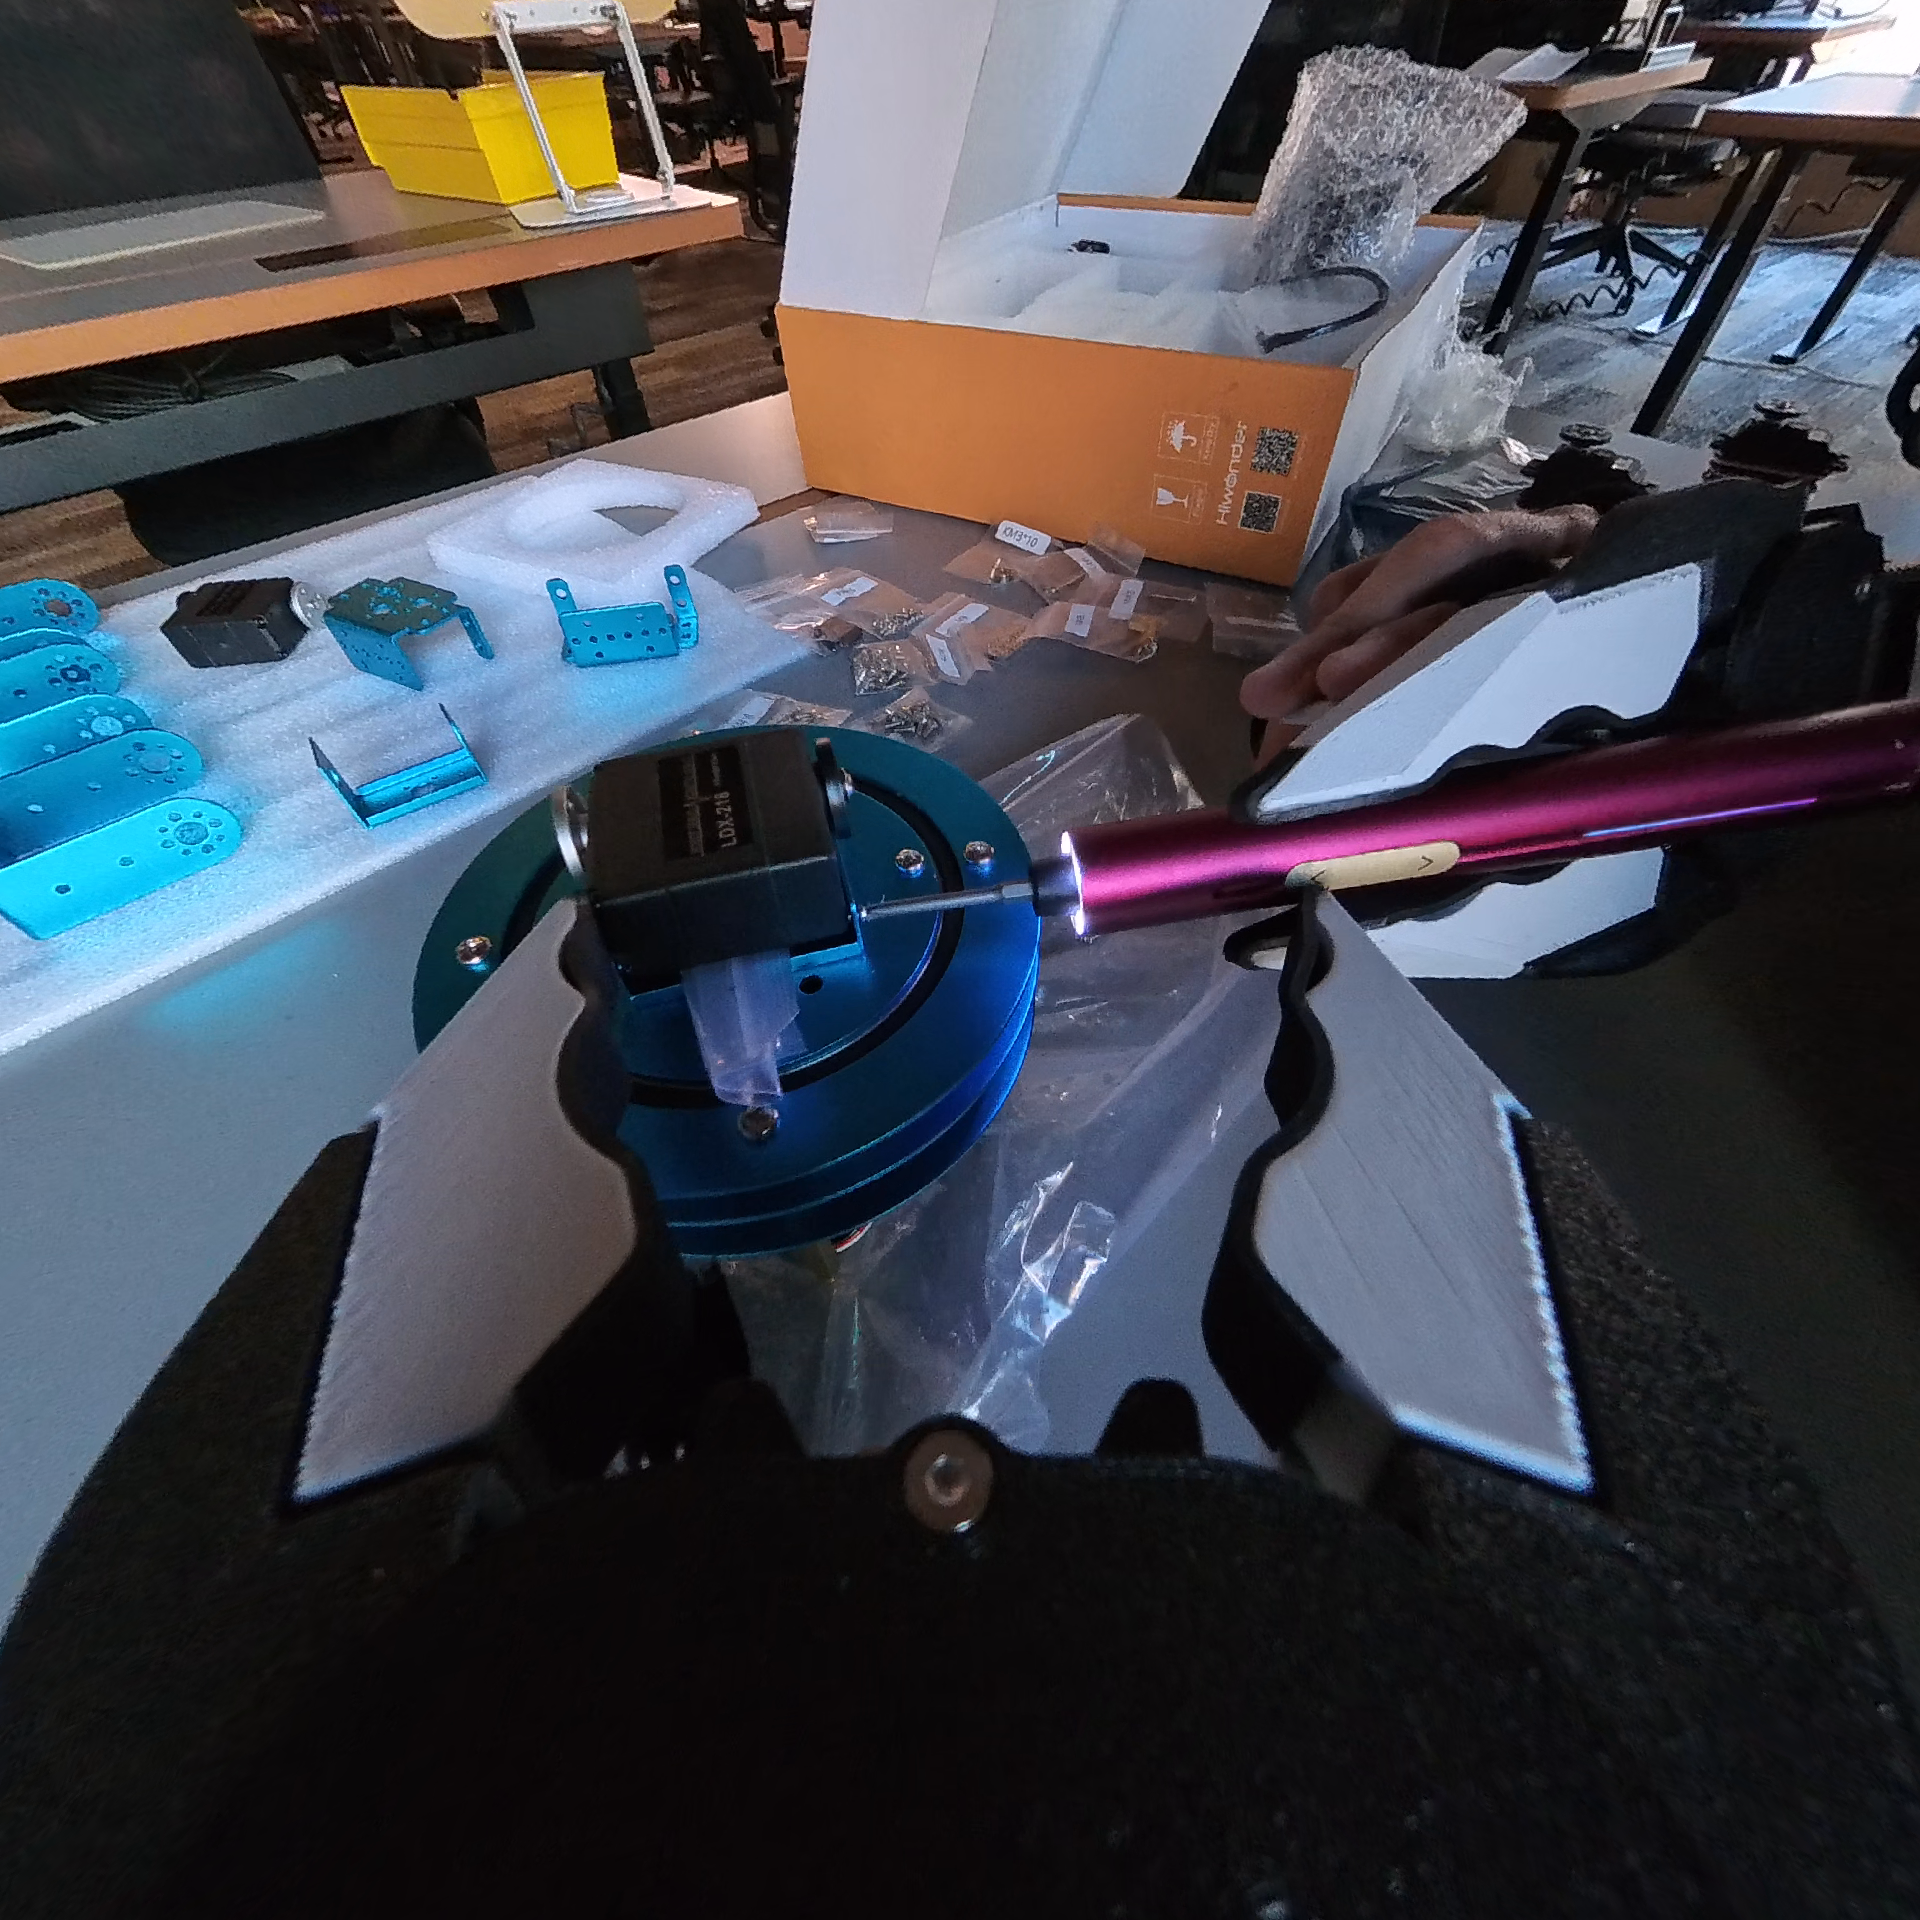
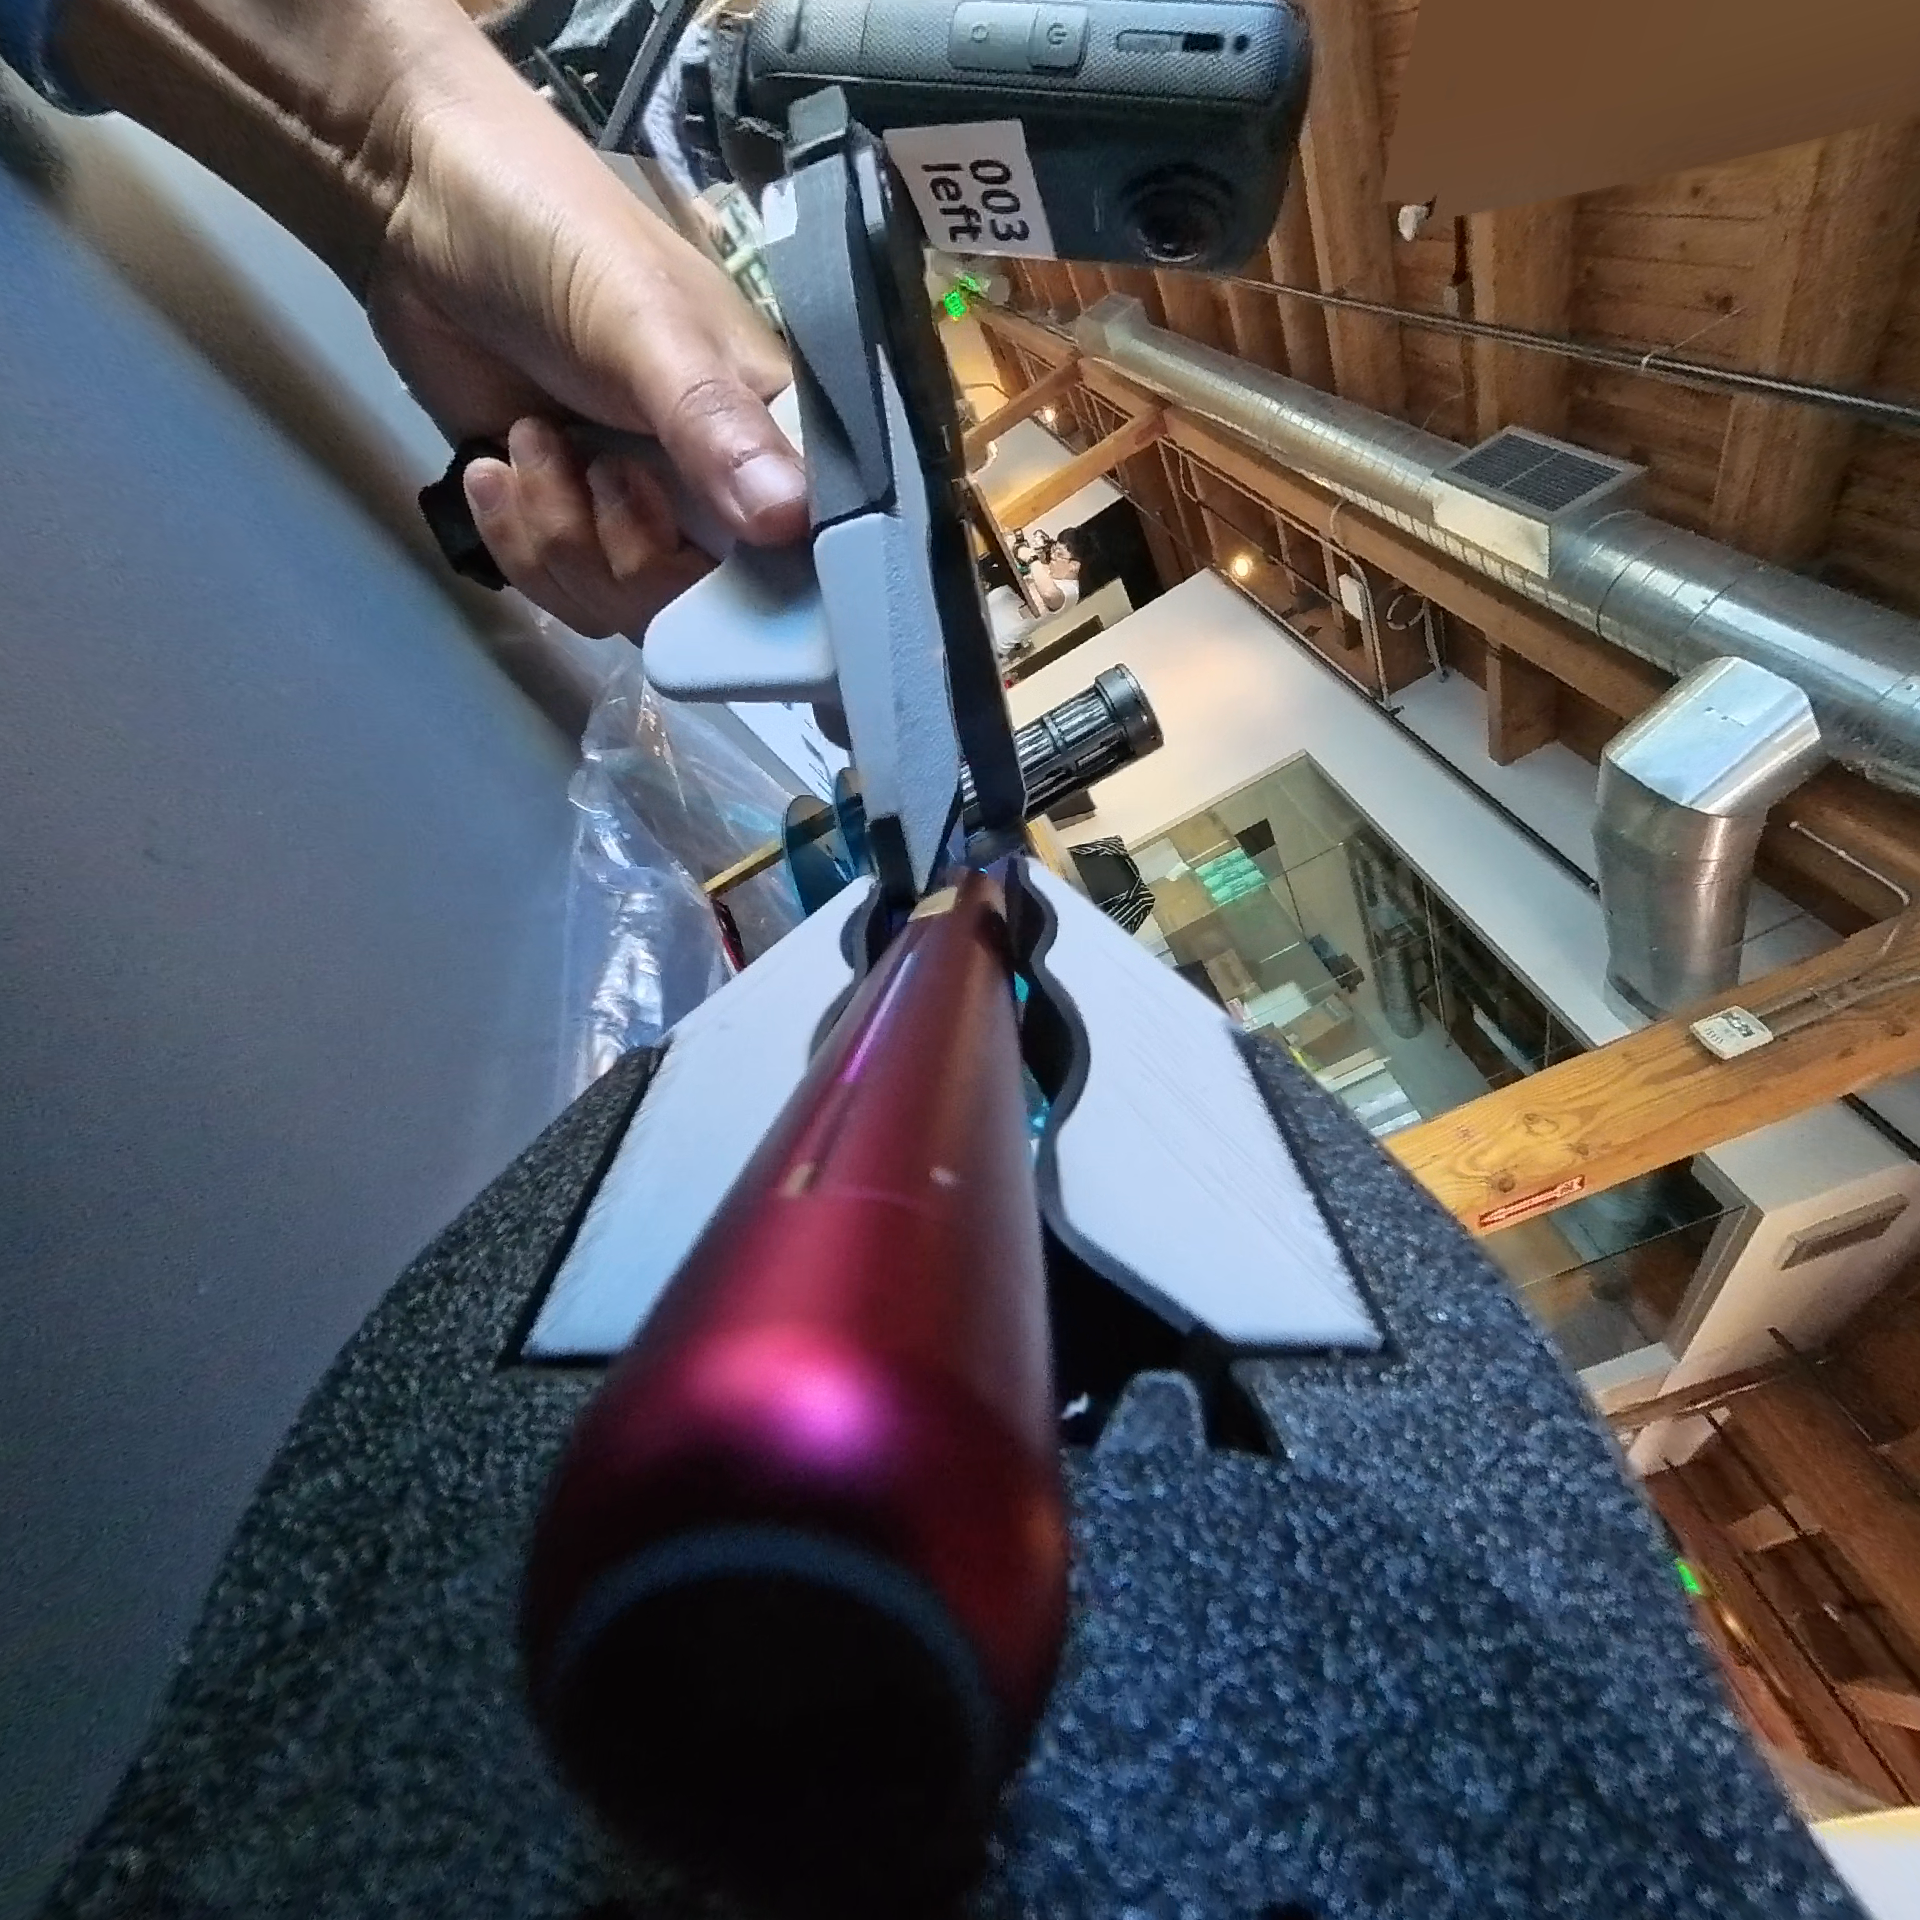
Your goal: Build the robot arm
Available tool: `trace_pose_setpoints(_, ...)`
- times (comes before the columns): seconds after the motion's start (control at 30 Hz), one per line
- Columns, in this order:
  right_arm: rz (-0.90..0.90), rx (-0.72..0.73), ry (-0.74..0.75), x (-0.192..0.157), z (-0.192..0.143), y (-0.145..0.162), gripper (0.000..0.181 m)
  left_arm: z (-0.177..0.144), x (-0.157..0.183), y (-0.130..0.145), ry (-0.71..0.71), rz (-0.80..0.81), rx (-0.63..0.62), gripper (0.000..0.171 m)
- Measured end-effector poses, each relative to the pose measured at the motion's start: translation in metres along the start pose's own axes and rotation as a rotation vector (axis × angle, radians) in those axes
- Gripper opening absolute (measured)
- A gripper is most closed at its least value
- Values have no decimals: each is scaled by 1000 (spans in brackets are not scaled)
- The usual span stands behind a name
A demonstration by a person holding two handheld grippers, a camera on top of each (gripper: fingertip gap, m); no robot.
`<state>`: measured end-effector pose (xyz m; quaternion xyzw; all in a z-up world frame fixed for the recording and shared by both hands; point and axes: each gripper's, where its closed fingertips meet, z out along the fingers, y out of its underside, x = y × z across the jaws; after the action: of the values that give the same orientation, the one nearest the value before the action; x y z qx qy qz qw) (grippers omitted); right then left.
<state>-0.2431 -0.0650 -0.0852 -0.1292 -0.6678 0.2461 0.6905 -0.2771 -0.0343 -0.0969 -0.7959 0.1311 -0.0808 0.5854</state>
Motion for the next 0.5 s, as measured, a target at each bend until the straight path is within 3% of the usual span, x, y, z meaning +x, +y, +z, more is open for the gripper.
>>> trace_pose_setpoints(0.5, 13, -2, -9, 6, -2, 12, 22, 1, -5, -3, -25, -24, -12, 124)
